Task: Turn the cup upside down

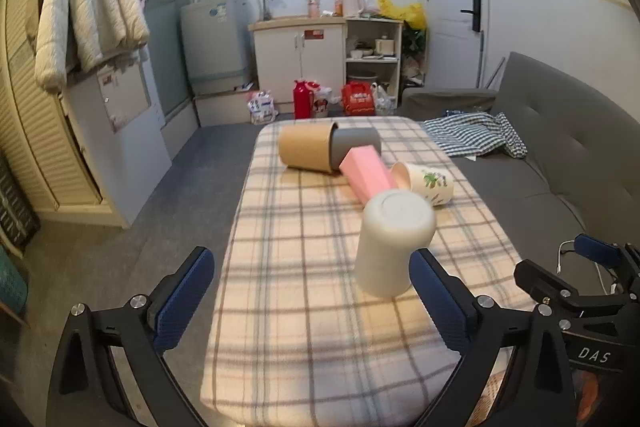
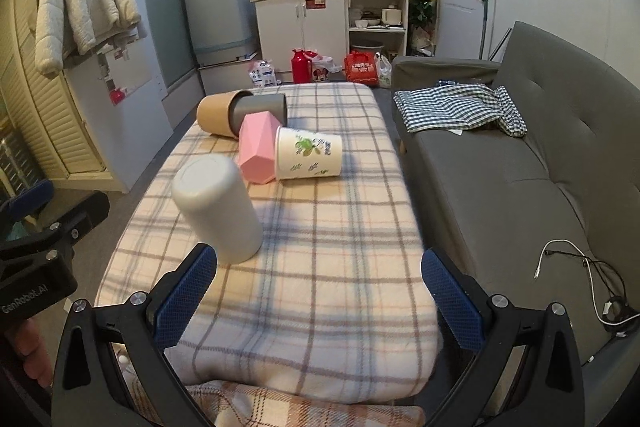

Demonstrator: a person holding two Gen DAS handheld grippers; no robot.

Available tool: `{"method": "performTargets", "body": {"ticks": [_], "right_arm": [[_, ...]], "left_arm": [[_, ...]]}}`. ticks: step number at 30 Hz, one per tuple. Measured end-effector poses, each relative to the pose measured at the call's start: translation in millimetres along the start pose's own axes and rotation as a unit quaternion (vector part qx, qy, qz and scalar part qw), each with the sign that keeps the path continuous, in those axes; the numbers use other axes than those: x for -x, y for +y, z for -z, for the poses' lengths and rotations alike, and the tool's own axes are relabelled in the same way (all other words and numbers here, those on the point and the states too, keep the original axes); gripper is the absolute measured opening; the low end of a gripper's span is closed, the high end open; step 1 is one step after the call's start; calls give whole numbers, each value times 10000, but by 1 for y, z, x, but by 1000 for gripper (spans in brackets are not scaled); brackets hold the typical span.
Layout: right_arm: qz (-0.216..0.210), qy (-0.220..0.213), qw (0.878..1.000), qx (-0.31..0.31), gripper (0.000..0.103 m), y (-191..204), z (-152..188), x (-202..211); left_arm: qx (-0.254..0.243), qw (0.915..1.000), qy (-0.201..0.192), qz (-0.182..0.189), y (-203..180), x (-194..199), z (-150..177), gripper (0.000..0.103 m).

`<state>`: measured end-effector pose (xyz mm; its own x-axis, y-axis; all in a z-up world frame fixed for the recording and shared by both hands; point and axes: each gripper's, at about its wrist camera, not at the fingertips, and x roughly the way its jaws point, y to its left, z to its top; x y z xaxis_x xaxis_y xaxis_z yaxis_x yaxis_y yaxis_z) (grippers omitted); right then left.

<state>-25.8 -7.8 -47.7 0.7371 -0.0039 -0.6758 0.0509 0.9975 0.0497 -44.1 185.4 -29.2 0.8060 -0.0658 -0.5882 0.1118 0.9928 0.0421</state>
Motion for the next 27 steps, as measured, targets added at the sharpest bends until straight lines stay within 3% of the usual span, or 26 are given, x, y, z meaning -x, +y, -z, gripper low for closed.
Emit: {"method": "performTargets", "body": {"ticks": [27], "right_arm": [[35, -39, 10000, 7, 103, 2, 1, 0]], "left_arm": [[16, 10000, 17, -28, 1, 5, 9, 103]]}}
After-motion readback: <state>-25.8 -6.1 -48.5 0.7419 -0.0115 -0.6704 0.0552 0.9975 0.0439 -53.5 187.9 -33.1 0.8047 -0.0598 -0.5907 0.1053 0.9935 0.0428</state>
